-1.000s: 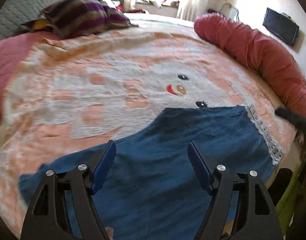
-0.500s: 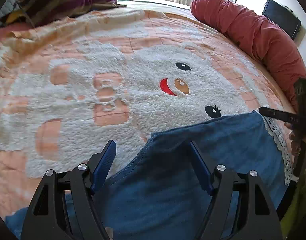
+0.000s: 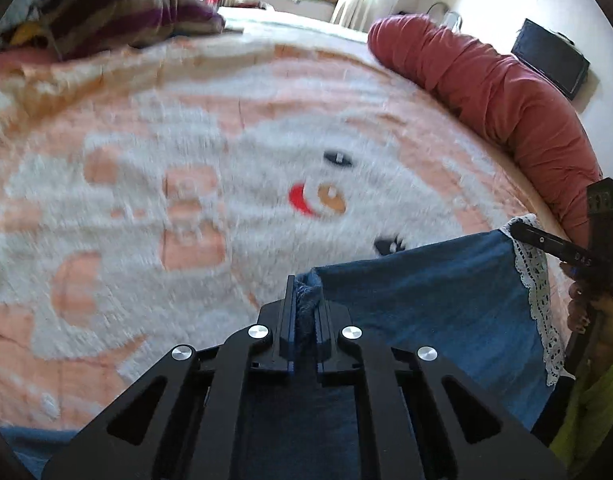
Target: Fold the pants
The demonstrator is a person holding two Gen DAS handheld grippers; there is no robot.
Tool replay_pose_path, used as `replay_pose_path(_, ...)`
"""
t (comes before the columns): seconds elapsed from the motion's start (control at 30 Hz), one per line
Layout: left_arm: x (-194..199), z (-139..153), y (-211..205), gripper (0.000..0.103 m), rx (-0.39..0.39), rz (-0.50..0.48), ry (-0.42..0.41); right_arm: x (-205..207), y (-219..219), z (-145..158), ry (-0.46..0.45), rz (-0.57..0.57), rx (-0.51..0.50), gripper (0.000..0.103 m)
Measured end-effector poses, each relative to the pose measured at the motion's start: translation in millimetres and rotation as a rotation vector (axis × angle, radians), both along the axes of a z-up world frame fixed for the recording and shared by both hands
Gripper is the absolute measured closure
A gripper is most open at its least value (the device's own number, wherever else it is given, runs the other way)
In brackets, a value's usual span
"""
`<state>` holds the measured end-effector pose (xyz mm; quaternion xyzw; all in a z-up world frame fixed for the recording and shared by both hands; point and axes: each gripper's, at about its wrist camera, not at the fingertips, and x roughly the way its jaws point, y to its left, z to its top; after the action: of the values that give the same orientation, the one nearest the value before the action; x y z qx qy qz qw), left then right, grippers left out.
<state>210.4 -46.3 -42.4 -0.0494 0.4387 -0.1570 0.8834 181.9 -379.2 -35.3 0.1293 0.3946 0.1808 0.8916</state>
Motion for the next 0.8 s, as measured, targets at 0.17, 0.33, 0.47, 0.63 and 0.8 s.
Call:
replay_pose_path(0.17, 11.7, -3.2, -9.7, 0.097, 0.061, 0.007, 0.001, 20.8, 6.6, 3.0, -0.002, -0.031, -0.104, 0.091)
replay_pose_path(0.33, 19.3, -25.2, -12.8, 0.092, 0.093, 0.032, 0.039, 36.8, 15.6, -26.9, 0.107, -0.042, -0.233, 0.090)
replay_pose_path(0.47, 21.2, -33.8, -4.1, 0.087, 0.059, 0.051, 0.051, 38.1, 18.8, -32.7, 0.110, -0.052, -0.284, 0.082)
replay_pose_path(0.63, 19.2, -32.8, 11.1, 0.069, -0.009, 0.091, 0.050, 35.3, 7.8, -33.1, 0.104, -0.119, -0.281, 0.056)
replay_pose_path(0.8, -10.9, -5.2, 43.4, 0.061, -0.055, 0.217, -0.008, 14.0, -10.6, -6.5, 0.010, -0.228, -0.262, 0.046)
